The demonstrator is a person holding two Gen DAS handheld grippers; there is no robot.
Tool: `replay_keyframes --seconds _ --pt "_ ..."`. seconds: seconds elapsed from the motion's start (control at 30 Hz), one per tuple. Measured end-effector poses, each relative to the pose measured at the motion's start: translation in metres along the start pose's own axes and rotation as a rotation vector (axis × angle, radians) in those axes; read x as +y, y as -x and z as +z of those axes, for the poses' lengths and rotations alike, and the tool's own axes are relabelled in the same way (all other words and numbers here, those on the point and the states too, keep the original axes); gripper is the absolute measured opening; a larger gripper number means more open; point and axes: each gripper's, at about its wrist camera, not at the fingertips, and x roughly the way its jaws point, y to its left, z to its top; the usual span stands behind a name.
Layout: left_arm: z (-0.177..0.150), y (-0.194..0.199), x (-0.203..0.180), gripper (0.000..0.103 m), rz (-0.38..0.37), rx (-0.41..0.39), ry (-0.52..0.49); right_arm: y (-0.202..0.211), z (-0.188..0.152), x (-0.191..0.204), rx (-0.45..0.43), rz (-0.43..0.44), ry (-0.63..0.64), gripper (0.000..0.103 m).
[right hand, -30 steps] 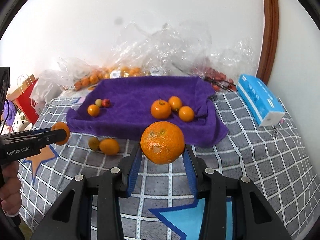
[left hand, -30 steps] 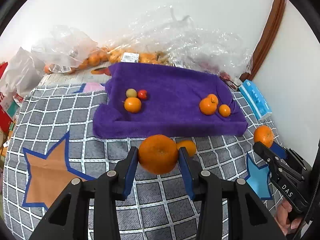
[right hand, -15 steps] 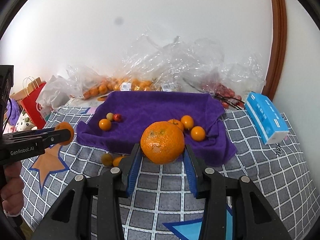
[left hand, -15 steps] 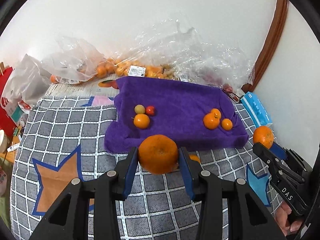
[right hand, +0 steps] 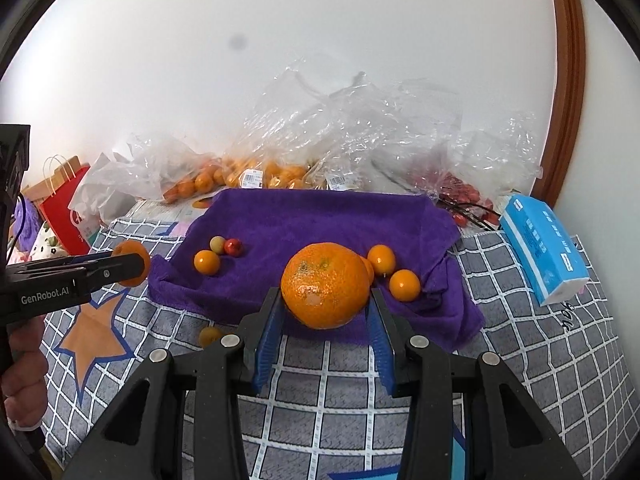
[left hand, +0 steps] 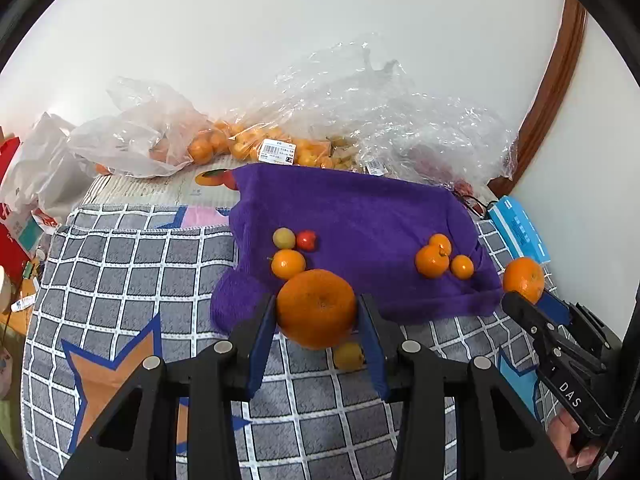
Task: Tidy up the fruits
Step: 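Carry the orange with the left tool while the right tool carries the large orange over the towel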
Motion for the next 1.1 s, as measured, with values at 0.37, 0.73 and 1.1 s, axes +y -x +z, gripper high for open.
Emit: replay_keyframes --seconds 0.37,0.73,1.1 --pt "0.017 -0.02 0.009 0.039 -0.001 0.013 0.012 -0.022 0.007 0.0 0.018 0.004 0.003 0.042" --pt "0.029 -0.035 0.018 0.039 0.002 0.021 0.03 -0.045 0.009 -0.004 0.044 0.007 -0.004 0.042" --pt "0.031 -0.053 0.039 0.039 0.006 0.043 0.073 -0.075 0.007 -0.002 0.087 0.021 -0.001 0.042"
